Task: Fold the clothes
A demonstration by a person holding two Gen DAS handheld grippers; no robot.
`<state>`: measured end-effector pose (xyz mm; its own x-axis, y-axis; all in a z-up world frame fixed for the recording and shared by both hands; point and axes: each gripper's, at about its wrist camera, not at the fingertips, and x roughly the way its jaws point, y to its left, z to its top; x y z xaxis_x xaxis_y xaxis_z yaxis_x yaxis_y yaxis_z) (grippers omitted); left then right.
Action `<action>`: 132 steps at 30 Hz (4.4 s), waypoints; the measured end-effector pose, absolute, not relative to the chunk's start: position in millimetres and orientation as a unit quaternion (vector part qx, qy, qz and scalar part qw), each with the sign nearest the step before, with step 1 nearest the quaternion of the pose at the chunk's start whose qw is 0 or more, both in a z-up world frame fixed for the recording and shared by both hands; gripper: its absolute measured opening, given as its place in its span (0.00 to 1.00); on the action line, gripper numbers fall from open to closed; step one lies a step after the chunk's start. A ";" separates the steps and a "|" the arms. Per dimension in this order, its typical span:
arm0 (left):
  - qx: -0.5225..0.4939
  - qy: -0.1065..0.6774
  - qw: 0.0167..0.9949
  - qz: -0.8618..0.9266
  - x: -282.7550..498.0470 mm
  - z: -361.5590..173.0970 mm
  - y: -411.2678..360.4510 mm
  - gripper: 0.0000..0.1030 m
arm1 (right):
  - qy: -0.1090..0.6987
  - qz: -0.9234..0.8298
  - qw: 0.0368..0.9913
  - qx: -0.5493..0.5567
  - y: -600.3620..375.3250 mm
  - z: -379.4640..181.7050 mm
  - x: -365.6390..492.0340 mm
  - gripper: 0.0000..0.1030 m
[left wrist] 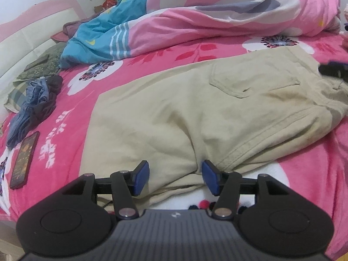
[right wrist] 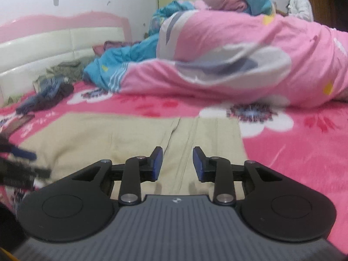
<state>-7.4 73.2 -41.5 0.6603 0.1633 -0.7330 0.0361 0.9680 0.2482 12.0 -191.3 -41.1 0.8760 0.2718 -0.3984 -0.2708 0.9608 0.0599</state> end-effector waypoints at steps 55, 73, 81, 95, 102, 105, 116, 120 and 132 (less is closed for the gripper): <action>-0.289 0.349 0.890 0.058 -91.9 -43.4 315.5 0.40 | 0.097 0.392 0.851 -0.336 115.4 -69.9 -70.7 0.64; -0.304 0.422 0.852 -0.063 86.1 -59.4 316.0 0.32 | 0.100 0.326 0.836 -0.431 134.3 -92.7 -70.4 0.34; -0.326 0.429 0.841 -0.043 120.0 -69.3 324.4 0.15 | 0.095 0.328 0.850 -0.402 125.7 -85.0 -65.0 0.17; -0.364 0.428 0.826 -0.049 140.5 -70.7 322.4 0.35 | 0.086 0.335 0.882 -0.321 102.0 -63.2 -70.2 0.15; -0.378 0.390 0.838 -0.048 135.1 -39.8 302.1 0.12 | 0.087 0.333 0.916 -0.205 62.3 -32.0 -64.4 0.12; -0.370 0.363 0.853 -0.062 134.4 -1.6 276.6 0.11 | 0.081 0.323 0.935 -0.124 27.8 -11.9 -62.5 0.11; -0.225 0.367 0.895 -0.117 168.8 88.3 61.3 0.11 | 0.051 0.226 0.956 0.182 -155.5 -0.4 -68.5 0.05; -0.176 0.397 0.891 -0.133 185.3 71.0 -17.1 0.11 | 0.062 0.189 0.944 0.263 -213.8 -21.8 -68.7 0.04; -0.163 0.404 0.878 -0.200 177.5 18.0 -30.1 0.50 | 0.151 0.128 0.869 0.453 -300.4 -129.8 -33.8 0.04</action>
